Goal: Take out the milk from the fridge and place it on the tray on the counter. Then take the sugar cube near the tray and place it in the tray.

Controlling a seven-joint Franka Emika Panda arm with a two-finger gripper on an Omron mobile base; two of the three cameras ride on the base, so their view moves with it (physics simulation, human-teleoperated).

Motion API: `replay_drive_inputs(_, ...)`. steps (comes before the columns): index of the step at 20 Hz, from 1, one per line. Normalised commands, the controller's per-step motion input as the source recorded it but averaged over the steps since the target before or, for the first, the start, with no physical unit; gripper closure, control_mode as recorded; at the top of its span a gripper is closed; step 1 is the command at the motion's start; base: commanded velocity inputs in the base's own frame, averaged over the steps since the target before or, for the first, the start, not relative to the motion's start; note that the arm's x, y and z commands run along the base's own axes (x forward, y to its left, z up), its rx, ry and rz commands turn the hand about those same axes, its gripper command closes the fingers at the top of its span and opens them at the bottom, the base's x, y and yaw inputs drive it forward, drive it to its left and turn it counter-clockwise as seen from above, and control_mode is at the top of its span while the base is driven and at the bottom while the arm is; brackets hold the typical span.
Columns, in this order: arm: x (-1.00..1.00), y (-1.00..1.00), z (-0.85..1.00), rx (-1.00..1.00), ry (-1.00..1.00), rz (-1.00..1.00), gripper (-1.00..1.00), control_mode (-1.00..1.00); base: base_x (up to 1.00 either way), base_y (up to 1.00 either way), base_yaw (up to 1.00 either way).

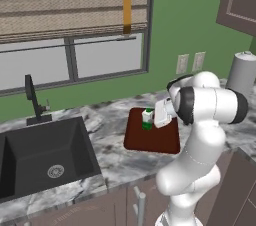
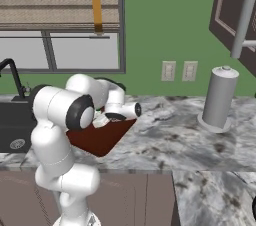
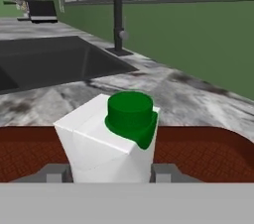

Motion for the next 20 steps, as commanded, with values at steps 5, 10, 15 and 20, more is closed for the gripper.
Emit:
replay_drive_inputs(5,-0.13,0.0,-0.03,0.0,-0.03,0.01,-1.0,-1.0,0.0,0.0,0.0)
replay_drive_inputs(10,-0.13,0.0,0.04,0.0,-0.03,0.0,-1.0,-1.0,0.0,0.0,0.0)
replay_drive_inputs(15,-0.01,-0.02,0.12,0.01,-0.02,0.0,-1.0,-1.0,0.0,0.0,0.0)
replay_drive_inputs(20,-0.03,-0.16,0.47,0.06,-0.03,0.0,-1.0,-1.0,0.0,0.0,0.0)
